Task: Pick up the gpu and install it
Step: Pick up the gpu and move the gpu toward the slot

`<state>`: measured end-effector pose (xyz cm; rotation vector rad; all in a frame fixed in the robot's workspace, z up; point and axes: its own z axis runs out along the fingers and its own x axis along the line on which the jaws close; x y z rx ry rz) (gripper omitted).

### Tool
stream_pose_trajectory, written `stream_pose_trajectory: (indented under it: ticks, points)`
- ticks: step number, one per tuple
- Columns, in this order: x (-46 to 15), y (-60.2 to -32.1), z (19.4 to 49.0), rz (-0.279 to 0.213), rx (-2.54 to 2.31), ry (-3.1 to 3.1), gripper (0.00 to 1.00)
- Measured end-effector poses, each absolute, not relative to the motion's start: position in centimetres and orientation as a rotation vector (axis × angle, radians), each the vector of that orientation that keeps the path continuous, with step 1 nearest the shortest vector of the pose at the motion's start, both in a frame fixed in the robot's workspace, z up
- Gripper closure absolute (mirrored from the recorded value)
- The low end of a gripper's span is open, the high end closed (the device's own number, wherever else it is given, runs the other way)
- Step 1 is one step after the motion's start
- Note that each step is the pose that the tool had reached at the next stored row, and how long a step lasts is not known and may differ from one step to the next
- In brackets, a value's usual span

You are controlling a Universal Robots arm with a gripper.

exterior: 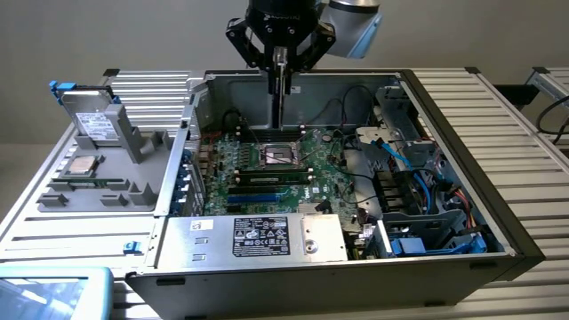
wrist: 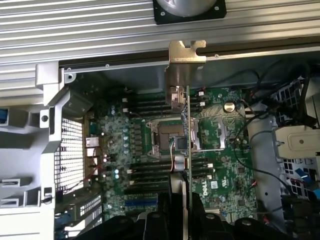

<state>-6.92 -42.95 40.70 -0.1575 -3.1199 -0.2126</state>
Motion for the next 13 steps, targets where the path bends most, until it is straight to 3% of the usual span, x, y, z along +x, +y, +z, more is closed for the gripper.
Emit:
stream_pose_trajectory:
  ticks: [13]
  points:
    - [-5.2,-43.0,38.6,-0.201,-0.087,-3.122,0.72]
